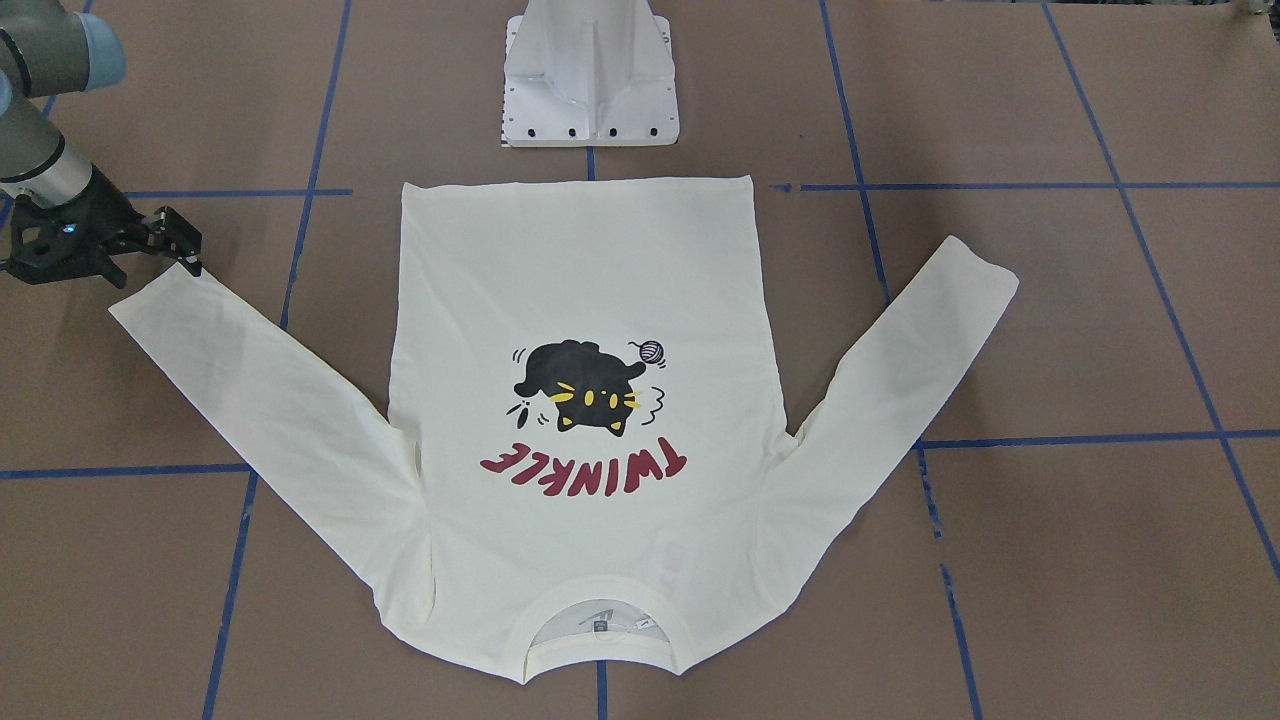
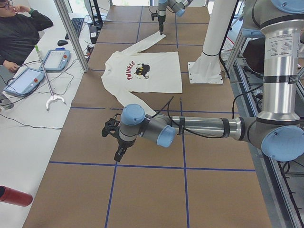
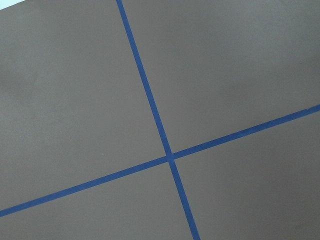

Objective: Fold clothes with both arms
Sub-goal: 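Grasp the sleeve cuff nearest the right gripper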

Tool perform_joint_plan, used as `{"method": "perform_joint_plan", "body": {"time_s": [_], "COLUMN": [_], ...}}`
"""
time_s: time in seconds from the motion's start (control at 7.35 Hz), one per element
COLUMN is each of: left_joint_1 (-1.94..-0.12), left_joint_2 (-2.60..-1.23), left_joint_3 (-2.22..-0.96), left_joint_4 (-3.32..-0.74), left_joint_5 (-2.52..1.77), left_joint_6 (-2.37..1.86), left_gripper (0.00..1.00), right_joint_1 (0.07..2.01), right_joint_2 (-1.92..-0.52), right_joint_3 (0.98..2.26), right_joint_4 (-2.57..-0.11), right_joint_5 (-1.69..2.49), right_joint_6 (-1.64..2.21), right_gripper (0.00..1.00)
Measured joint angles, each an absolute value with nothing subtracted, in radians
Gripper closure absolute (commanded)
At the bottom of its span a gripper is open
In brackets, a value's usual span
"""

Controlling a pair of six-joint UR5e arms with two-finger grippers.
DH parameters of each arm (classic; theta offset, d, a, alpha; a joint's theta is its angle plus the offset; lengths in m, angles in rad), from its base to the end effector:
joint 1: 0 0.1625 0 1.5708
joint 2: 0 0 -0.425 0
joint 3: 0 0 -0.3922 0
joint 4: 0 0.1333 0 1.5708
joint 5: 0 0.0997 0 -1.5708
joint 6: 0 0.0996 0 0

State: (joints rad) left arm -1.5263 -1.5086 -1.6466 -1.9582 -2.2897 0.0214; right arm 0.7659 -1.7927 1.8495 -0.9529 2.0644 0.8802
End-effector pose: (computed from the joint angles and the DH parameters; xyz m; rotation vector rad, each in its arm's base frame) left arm -0.0460 -0.4893 0.6114 0.3756 0.7141 0.2064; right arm -0.2507 -0.3606 0.5610 0.0855 -0.8083 -0.0954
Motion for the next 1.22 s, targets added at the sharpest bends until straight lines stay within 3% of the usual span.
{"method": "perform_joint_plan", "body": {"time_s": [0.82,1.09,1.22], "left_joint_1": [-1.526,-1.526,-1.526], "left_joint_2": [-1.509,-1.509,-1.509], "left_joint_3": [-1.649,-1.649,-1.648], "left_joint_4": [-1.961,-1.962,-1.962], "left_joint_5": [-2.318,-2.324,-2.325], "left_joint_6": [0.021,0.021,0.021], "left_gripper": [0.00,0.00,0.00], "right_joint_1": [0.758,0.767,0.773], "right_joint_2": [-1.791,-1.789,-1.789], "right_joint_3": [1.782,1.777,1.777], "right_joint_4": [-0.954,-0.954,-0.954], "right_joint_5": [2.056,2.059,2.064], "right_joint_6": [0.888,0.888,0.888], "right_gripper": [0.01,0.33,0.43]}}
